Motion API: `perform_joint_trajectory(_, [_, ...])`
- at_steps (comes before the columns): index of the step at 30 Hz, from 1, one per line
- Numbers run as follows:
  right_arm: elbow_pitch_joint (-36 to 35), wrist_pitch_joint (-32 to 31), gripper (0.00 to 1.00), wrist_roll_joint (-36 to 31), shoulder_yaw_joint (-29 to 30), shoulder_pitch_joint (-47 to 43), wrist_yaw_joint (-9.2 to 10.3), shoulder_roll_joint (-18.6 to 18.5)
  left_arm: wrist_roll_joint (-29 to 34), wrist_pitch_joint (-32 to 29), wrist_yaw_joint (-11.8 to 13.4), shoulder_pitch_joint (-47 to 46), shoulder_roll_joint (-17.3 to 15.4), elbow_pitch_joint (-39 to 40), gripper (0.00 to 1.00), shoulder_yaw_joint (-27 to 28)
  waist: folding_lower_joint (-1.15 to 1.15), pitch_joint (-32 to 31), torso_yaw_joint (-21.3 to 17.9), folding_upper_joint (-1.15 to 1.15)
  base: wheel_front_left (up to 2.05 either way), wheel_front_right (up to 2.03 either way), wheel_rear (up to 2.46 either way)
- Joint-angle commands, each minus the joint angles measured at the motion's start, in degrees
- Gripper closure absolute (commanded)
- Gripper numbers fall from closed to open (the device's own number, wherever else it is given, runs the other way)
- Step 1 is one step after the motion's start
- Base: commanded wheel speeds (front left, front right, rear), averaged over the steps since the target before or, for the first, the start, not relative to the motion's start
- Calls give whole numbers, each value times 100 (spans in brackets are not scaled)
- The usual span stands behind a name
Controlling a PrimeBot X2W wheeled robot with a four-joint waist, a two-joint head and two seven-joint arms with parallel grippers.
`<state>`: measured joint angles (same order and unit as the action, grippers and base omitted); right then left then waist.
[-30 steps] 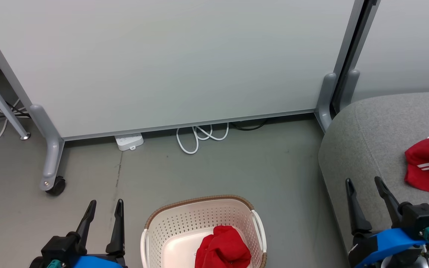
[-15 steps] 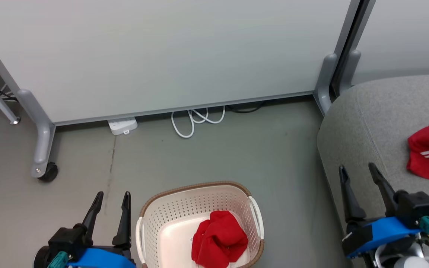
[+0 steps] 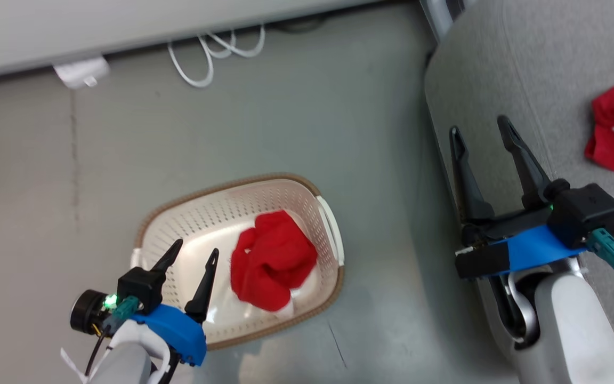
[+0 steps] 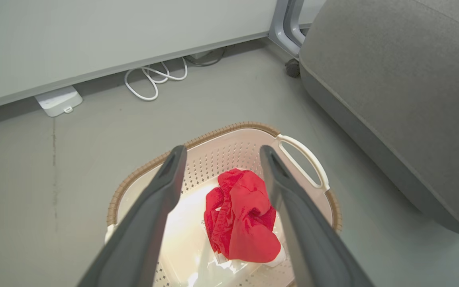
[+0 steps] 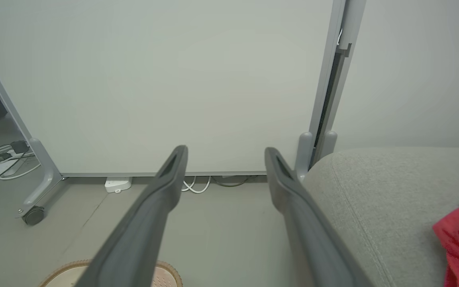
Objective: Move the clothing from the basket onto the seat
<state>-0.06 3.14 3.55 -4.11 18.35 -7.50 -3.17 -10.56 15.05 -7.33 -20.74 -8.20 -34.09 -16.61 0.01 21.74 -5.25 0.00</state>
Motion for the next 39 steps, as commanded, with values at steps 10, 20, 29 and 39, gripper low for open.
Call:
perform_joint_trajectory(10, [368, 477, 0, 242, -463, 757, 2, 36, -293, -144, -13, -1180, -448, -1493, 0, -801, -1, 1806, -1186, 0, 0, 0, 0])
perform_joint_trajectory(20, [564, 827, 0, 635, -820, 1067, 2, 39, -368, -323, 104, -1991, -741, -2405, 0, -933, -1, 2541, -1641, 0, 0, 0, 0])
perform_joint_trajectory(29, [757, 1012, 0, 789, -990, 1206, 2, 37, -555, -455, 346, -2388, -769, -2965, 100, -776, -1, 2741, -1786, 0, 0, 0, 0])
perform_joint_trajectory(39, [921, 1065, 0, 837, -1058, 1269, 2, 37, -688, -324, 191, -2449, -678, -3266, 100, -840, -1, 2639, -1785, 0, 0, 0, 0])
